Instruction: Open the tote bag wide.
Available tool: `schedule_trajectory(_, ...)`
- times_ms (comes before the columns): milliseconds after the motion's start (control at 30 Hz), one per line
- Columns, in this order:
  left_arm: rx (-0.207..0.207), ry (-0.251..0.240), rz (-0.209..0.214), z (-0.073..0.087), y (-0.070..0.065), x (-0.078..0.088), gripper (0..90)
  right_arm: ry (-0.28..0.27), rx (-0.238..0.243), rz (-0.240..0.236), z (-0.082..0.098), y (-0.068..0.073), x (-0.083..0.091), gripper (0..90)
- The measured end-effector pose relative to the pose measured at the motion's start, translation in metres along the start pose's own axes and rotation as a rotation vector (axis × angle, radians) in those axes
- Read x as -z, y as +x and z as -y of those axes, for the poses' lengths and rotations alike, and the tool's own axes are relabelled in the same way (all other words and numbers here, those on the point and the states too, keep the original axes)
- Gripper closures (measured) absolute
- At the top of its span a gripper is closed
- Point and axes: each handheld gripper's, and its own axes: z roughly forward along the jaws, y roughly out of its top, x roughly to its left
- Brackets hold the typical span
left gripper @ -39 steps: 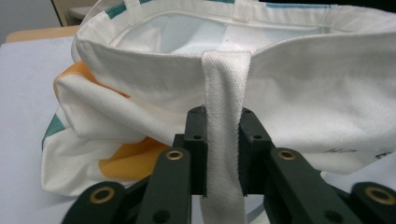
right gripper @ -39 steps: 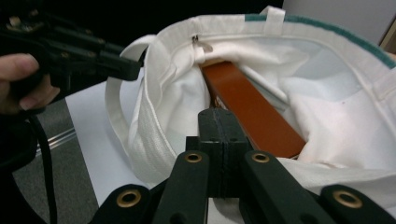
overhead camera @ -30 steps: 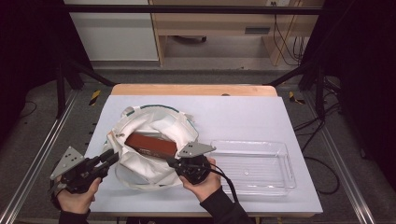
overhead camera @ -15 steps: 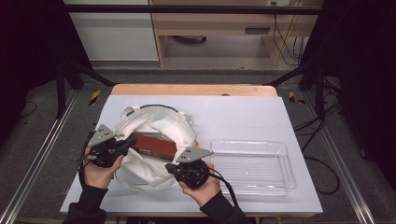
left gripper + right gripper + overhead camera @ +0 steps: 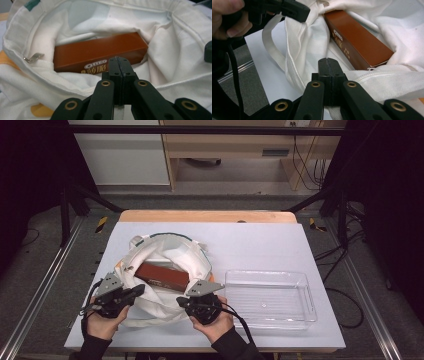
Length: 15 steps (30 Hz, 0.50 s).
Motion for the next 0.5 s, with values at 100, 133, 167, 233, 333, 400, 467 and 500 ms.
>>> schedule_trajectory(100, -0.011, 0.008, -0.008, 0.007, -0.001, 0.001, 90.0, 0.012, 0.005, 0.015, 0.004, 0.004, -0.003, 90.0)
schedule_trajectory(133, -0.019, 0.015, -0.011, 0.01, -0.001, 0.001, 90.0, 0.023, 0.011, 0.027, 0.005, 0.006, -0.005, 90.0)
schedule_trajectory(167, -0.029, 0.028, -0.016, 0.015, -0.002, 0.0, 90.0, 0.028, 0.009, 0.033, 0.006, 0.006, -0.005, 90.0)
schedule_trajectory(233, -0.031, 0.035, -0.017, 0.017, -0.002, -0.001, 90.0, 0.029, 0.003, 0.038, 0.006, 0.007, -0.006, 90.0)
schedule_trajectory(333, -0.032, 0.055, -0.014, 0.024, -0.001, -0.002, 90.0, 0.034, 0.005, 0.051, 0.009, 0.009, -0.01, 90.0)
schedule_trajectory(400, -0.033, 0.065, -0.015, 0.028, -0.002, -0.002, 90.0, 0.039, 0.006, 0.055, 0.011, 0.01, -0.013, 90.0)
schedule_trajectory(467, -0.041, 0.08, -0.019, 0.031, -0.002, -0.003, 90.0, 0.042, 0.006, 0.059, 0.012, 0.011, -0.015, 90.0)
schedule_trajectory(500, -0.045, 0.084, -0.021, 0.032, -0.002, -0.004, 90.0, 0.046, 0.004, 0.061, 0.012, 0.011, -0.016, 90.0)
